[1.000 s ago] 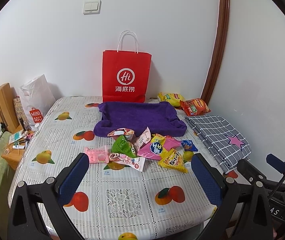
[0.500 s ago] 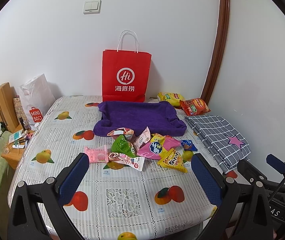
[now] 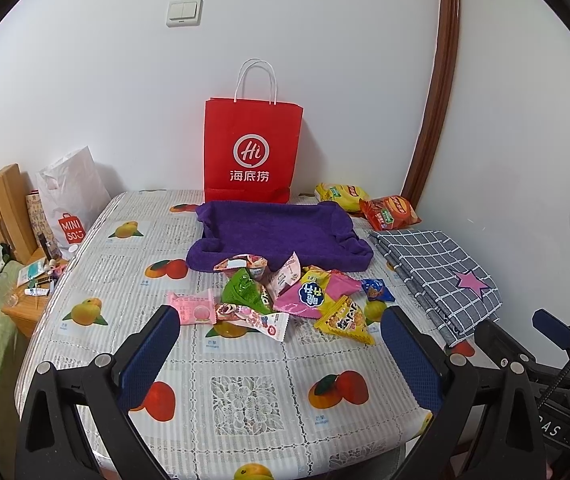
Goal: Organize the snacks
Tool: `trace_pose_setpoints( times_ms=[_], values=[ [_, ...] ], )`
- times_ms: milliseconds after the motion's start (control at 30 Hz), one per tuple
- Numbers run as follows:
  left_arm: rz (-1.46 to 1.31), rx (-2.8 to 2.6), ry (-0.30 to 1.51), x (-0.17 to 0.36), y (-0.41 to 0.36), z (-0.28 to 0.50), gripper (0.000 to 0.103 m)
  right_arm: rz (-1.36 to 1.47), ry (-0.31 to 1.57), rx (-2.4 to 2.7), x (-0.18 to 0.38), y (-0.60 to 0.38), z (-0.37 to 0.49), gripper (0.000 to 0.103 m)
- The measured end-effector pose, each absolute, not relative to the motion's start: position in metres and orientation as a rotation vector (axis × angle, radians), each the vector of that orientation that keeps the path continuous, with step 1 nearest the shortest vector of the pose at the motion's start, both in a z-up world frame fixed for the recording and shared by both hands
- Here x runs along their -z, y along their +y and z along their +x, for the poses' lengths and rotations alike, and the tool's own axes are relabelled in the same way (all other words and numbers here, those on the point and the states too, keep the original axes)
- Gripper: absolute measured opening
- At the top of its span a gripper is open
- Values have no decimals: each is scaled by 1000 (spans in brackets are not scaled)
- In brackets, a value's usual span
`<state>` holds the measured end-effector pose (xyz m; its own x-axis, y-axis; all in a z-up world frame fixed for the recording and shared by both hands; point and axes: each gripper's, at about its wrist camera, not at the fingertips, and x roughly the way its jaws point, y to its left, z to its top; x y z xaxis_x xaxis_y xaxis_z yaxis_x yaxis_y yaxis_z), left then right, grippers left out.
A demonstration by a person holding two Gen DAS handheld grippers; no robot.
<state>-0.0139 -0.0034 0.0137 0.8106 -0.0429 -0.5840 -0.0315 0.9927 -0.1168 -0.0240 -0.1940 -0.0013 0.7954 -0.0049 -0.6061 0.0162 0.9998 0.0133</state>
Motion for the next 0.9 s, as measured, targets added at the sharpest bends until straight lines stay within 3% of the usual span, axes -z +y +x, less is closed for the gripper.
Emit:
trace_pose_setpoints(
  times_ms=[500, 900],
  values=[
    [-116, 3, 628, -11, -4, -13, 101, 28, 641, -13, -1, -194, -23, 102],
    [-104, -33, 681, 9, 6, 30, 101, 57, 687, -10, 22, -211, 17, 102]
  ],
)
